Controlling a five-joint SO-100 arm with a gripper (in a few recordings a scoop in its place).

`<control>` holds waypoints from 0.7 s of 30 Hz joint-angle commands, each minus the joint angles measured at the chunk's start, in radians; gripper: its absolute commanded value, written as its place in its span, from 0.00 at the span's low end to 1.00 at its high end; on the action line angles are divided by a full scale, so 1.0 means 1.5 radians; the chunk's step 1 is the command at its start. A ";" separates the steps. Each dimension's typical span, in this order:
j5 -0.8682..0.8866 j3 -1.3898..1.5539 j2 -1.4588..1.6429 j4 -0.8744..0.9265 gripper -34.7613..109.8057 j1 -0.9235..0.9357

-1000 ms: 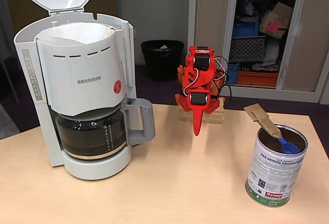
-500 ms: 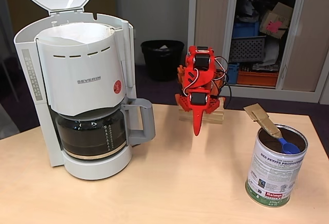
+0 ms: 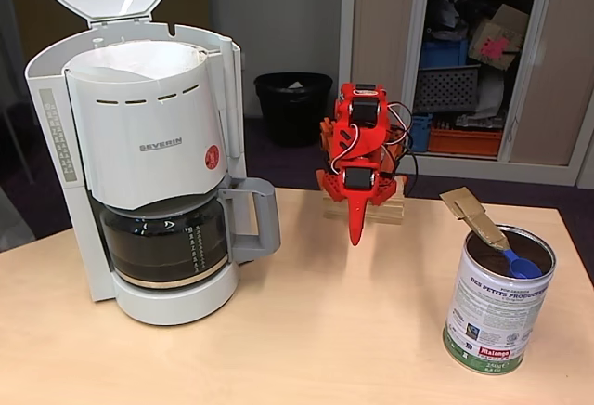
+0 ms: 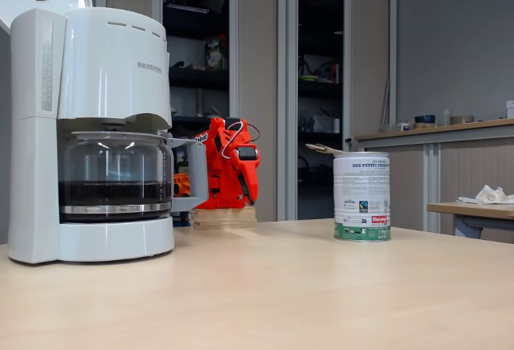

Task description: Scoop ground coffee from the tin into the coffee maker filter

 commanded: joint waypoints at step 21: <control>-0.095 0.004 0.001 0.007 0.24 -0.048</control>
